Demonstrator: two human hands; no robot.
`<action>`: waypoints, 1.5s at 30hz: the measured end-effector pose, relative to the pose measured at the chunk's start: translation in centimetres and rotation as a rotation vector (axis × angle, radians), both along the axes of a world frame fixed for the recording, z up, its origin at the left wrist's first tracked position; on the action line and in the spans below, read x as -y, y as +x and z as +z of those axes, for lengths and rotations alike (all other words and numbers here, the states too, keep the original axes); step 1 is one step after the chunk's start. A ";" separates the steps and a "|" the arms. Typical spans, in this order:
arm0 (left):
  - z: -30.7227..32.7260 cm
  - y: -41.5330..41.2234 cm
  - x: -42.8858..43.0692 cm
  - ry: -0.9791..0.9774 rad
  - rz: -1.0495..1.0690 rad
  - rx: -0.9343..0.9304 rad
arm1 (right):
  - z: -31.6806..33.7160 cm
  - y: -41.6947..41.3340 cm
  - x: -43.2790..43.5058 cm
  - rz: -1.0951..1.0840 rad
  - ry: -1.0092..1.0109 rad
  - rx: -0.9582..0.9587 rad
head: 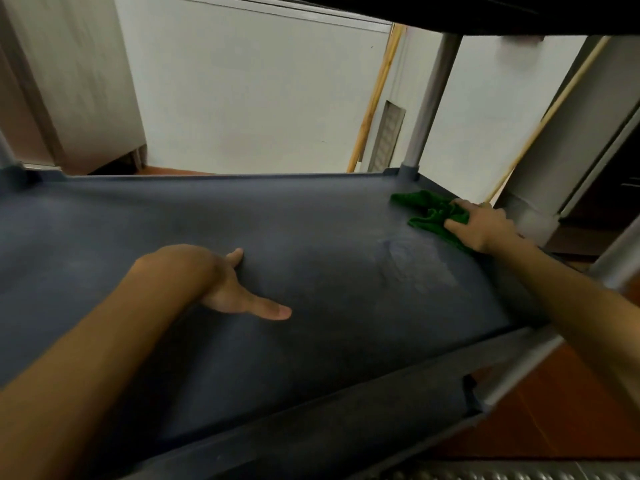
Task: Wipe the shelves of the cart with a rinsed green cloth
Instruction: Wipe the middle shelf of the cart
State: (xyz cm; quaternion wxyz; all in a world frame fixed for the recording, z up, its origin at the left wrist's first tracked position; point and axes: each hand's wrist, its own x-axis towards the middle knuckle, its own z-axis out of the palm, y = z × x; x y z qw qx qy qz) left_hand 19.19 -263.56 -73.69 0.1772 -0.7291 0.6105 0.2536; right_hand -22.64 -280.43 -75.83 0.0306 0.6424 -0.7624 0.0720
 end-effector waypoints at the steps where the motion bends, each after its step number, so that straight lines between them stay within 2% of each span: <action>1: -0.1 0.0 -0.3 -0.013 -0.006 0.019 | -0.1 -0.2 -0.1 -0.022 -0.007 0.019; 4: -0.4 0.1 -1.2 -0.104 -0.021 0.149 | -0.1 0.7 -1.0 -0.048 -0.027 0.064; 8: -0.8 -0.1 -2.1 -0.184 -0.048 0.192 | -0.2 2.4 -3.0 0.049 -0.002 0.094; 16: -0.9 0.2 -1.3 -0.149 -0.113 0.246 | -0.4 8.6 -7.9 0.200 -0.003 0.029; 27: 0.5 -1.0 -2.3 -0.137 -0.109 0.256 | -0.8 17.4 -15.2 0.501 0.045 0.139; 31: 0.8 -1.2 -2.5 -0.145 -0.099 0.265 | -0.9 18.8 -17.5 0.628 0.035 0.108; 35: 0.9 -1.2 -2.4 -0.136 -0.075 0.205 | -1.2 17.8 -17.8 0.714 0.009 0.080; 39: 1.3 -2.0 -2.2 -0.096 0.003 -0.022 | -1.3 16.2 -16.8 0.728 -0.008 0.117; 42: 1.5 -2.5 -2.5 -0.117 0.069 -0.055 | -1.0 13.7 -15.5 0.714 0.059 0.141; 45: 1.6 -2.5 -3.0 -0.110 0.102 -0.072 | -0.9 9.4 -13.9 0.623 0.030 0.120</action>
